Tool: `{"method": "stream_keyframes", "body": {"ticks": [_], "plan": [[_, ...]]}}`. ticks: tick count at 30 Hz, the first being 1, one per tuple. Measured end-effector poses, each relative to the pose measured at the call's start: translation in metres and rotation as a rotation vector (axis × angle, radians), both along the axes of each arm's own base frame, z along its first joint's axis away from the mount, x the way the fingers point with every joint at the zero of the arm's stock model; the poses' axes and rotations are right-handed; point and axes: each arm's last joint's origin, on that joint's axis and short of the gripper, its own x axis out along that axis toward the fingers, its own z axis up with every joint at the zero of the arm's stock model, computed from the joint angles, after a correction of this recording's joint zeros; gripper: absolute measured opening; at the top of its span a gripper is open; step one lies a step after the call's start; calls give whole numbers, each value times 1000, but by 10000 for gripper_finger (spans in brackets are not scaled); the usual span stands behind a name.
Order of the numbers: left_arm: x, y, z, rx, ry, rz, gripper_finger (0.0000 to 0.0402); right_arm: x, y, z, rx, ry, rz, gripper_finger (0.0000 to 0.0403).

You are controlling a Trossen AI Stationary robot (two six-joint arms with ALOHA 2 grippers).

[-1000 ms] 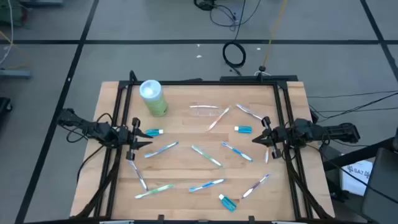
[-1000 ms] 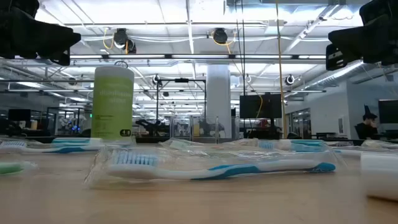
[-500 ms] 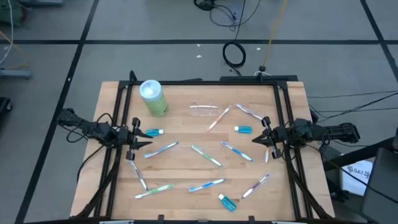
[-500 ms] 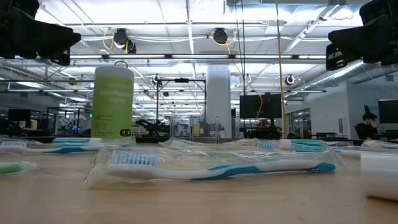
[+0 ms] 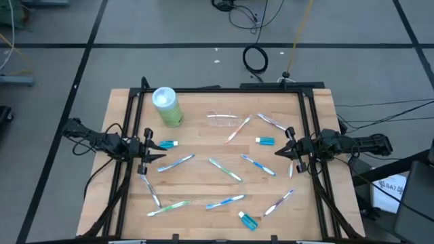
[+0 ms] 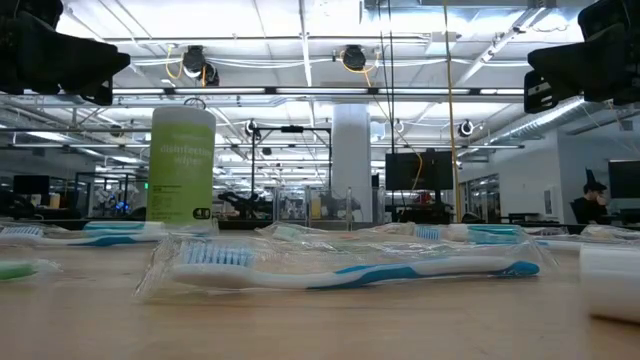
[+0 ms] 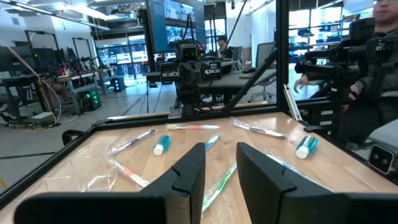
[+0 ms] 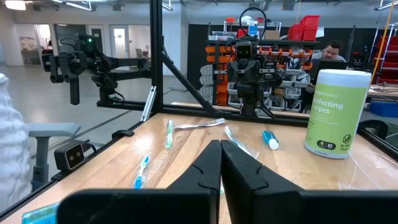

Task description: Pick & Place toothbrushing station

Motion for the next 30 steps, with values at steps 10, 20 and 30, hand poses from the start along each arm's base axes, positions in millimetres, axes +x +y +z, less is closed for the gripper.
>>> {"method": "stream_keyframes", "body": {"ticks": [10, 20, 30], "plan": [[0, 0, 0, 0, 0, 0, 97, 0, 0, 0, 0, 0, 0, 4], [0, 0, -1, -2, 6, 0, 97, 0, 0, 0, -3, -1, 0, 4], [0, 0, 0, 19, -3, 2, 97, 0, 0, 0, -98, -24, -9, 4]]}}
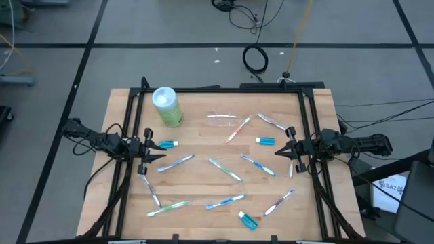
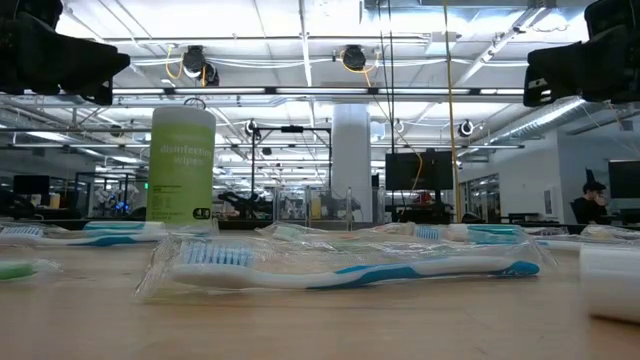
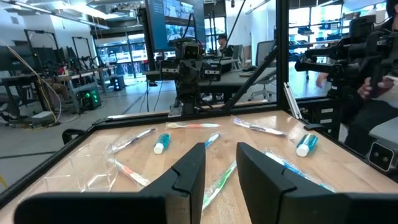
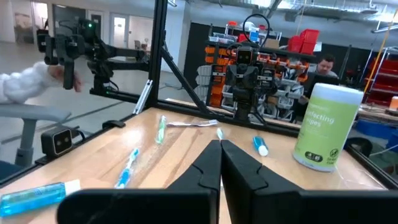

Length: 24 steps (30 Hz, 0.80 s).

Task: Pick & Place toothbrushing station
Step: Put the blue left toothbrush into the transparent organizer

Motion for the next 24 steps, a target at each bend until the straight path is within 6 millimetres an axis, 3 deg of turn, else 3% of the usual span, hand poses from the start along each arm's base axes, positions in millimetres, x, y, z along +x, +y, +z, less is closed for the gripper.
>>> {"method": "stream_keyframes", "body": {"ticks": [4, 10, 17, 24], "plan": [[0, 0, 2, 23, -19, 3, 97, 0, 0, 0, 104, 24, 10, 4], [0, 0, 3, -32, -28, -1, 97, 0, 0, 0, 87, 20, 8, 4], [-1, 1, 10, -258, -76, -28, 97, 0, 0, -1, 78, 26, 7, 4], [-3, 1, 19, -247, -170, -36, 97, 0, 0, 0, 91, 24, 9, 4]]}}
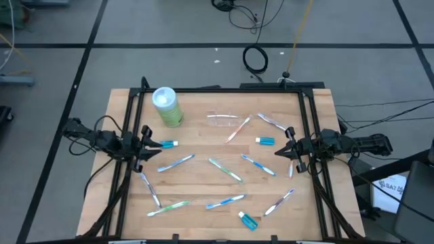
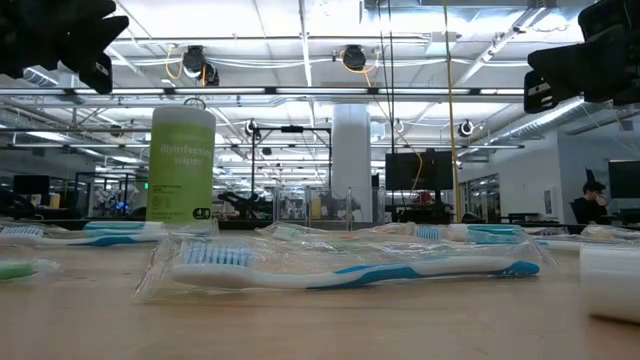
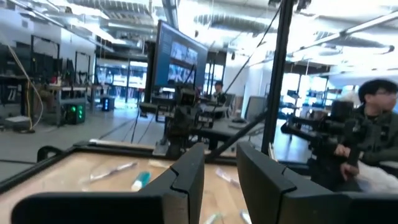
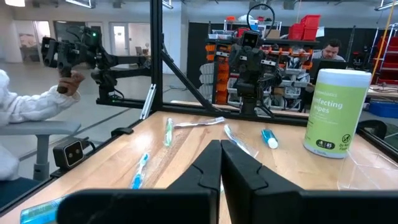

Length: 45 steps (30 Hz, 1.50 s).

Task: Pick & Place toothbrushing station
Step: Put the blue left toothbrush into the transparent organizer

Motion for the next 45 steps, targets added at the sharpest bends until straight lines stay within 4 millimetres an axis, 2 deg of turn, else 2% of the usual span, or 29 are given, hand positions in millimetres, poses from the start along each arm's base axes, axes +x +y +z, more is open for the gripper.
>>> {"method": "stream_keyframes", "body": {"ticks": [5, 11, 15, 20, 27, 31, 35, 40, 45], "plan": [[0, 0, 1, -62, -5, -7, 97, 0, 0, 0, 0, -3, 0, 4], [0, -1, 3, 45, -38, -13, 97, 0, 0, 1, -1, -15, 0, 4], [-1, -1, 16, 108, -121, 8, 97, 0, 0, 4, -2, -45, -1, 4], [9, -3, 33, 134, -44, 59, 97, -1, 0, 6, -9, -67, -2, 4], [42, -15, 53, 214, 254, 133, 97, -1, 0, 6, -10, -66, -2, 4], [62, -23, 58, 244, 500, 227, 97, -1, 0, 6, -10, -66, -2, 4], [77, -34, 58, 240, 729, 236, 97, -1, 0, 6, -10, -65, -2, 4], [82, -45, 41, 157, 1014, 254, 97, -1, 0, 6, -10, -66, -2, 4], [82, -51, 12, -15, 1194, 284, 97, -1, 0, 6, -4, -64, -1, 4]]}}
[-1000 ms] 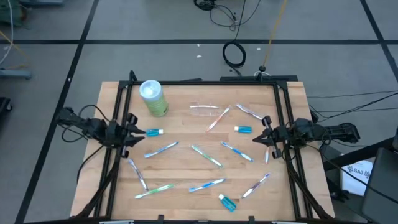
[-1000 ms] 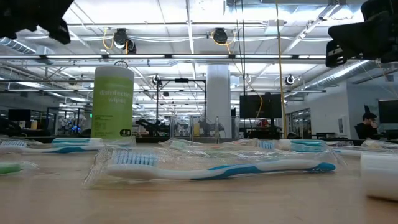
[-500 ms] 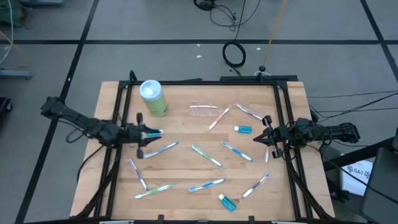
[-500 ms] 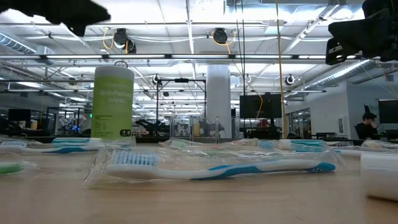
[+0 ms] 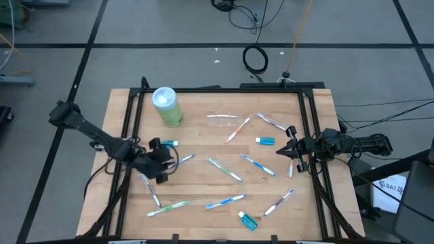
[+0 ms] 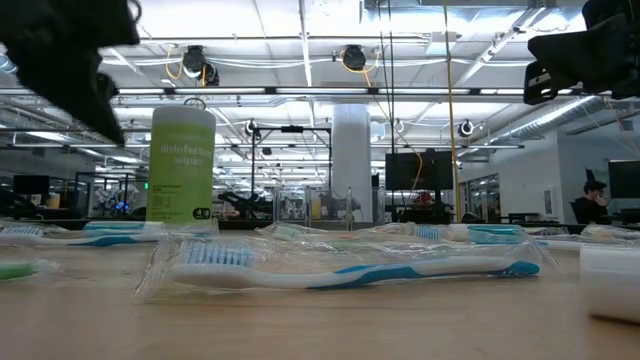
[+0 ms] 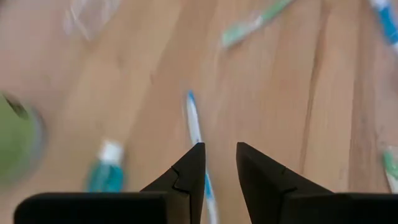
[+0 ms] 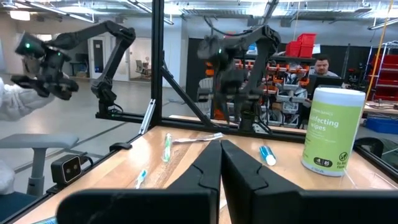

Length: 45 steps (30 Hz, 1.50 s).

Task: Pick & Place toothbrushing station
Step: Put the blue left toothbrush into the transparent organizer

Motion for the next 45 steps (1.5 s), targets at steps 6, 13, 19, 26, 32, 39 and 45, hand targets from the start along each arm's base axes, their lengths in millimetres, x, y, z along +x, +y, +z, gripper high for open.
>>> {"method": "stream_keyframes", "body": {"ticks": [6, 13, 19, 26, 32, 39, 45], "plan": [[-1, -1, -34, -26, 129, 94, 97, 0, 0, 0, 2, 1, 0, 4], [-3, -2, -57, -81, 253, 138, 97, 0, 0, 0, 9, 3, 1, 4], [1, -4, -67, -72, 274, 152, 97, 0, 0, 0, 13, 3, 2, 4], [10, -9, -80, -55, 306, 101, 97, 0, 0, 0, -16, -7, -4, 4], [12, -7, -83, -54, 329, 88, 79, -2, -6, 13, -192, -169, -247, 4], [18, 2, -81, -59, 344, 42, 10, 2, -7, 16, -136, -176, -284, 4], [47, 6, -53, 6, 273, -36, 13, 14, -6, 21, -130, -213, -288, 10]]}}
